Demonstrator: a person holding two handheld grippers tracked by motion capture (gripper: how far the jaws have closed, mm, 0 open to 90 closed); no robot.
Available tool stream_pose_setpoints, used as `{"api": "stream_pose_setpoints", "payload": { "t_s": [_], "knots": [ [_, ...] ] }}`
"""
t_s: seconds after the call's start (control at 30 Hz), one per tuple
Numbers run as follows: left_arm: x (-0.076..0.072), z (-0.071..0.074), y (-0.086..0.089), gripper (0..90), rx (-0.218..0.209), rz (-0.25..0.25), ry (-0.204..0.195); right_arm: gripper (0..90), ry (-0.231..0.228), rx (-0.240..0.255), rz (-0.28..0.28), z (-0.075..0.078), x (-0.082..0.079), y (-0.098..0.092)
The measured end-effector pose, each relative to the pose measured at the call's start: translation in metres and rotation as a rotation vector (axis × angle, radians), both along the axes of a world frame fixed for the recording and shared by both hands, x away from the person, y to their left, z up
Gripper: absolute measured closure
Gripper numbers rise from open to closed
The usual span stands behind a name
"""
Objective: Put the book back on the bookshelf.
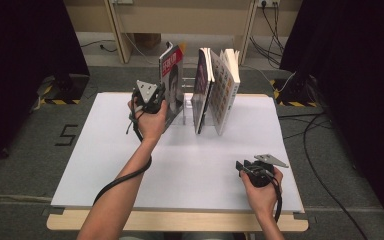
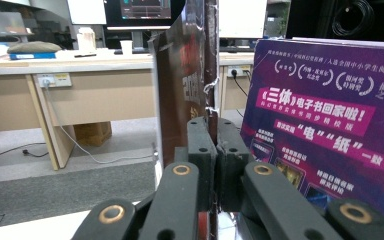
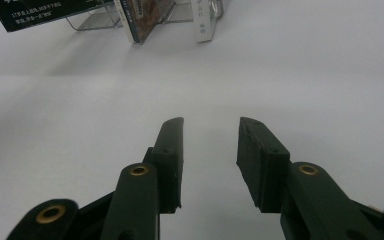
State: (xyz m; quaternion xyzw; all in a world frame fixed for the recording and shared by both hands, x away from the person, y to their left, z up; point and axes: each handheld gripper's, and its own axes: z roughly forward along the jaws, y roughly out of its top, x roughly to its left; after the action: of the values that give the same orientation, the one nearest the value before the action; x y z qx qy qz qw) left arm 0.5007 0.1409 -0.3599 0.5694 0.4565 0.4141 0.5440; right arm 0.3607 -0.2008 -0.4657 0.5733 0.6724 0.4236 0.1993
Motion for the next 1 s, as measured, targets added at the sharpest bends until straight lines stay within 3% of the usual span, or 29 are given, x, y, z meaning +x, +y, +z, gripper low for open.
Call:
{"api": "stream_pose_setpoints", "payload": {
  "t_s": [0.23,0.43,0.63,0.77,1.0],
  "knots": [
    [-0.017,-0.015,0.010,86.6,0.011,0.027,-0.005,63.9,-0.005,-0.008,-0.001,0.001,-0.001,0.001],
    [-0.029,-0.028,0.016,86.5,0.007,0.016,0.016,63.8,-0.003,-0.008,0.007,0.001,-0.001,0.003],
    [-0.037,-0.031,0.019,85.7,0.003,-0.001,0.036,63.7,0.005,0.002,0.000,0.001,-0.002,0.002],
    [-0.034,-0.029,0.022,78.2,-0.019,-0.014,0.057,63.7,0.002,-0.007,0.001,0.001,-0.002,0.002],
    [-0.024,-0.016,0.019,56.7,-0.026,-0.031,0.042,63.2,0.013,0.002,0.003,0.001,-0.001,0.003]
  ]
}}
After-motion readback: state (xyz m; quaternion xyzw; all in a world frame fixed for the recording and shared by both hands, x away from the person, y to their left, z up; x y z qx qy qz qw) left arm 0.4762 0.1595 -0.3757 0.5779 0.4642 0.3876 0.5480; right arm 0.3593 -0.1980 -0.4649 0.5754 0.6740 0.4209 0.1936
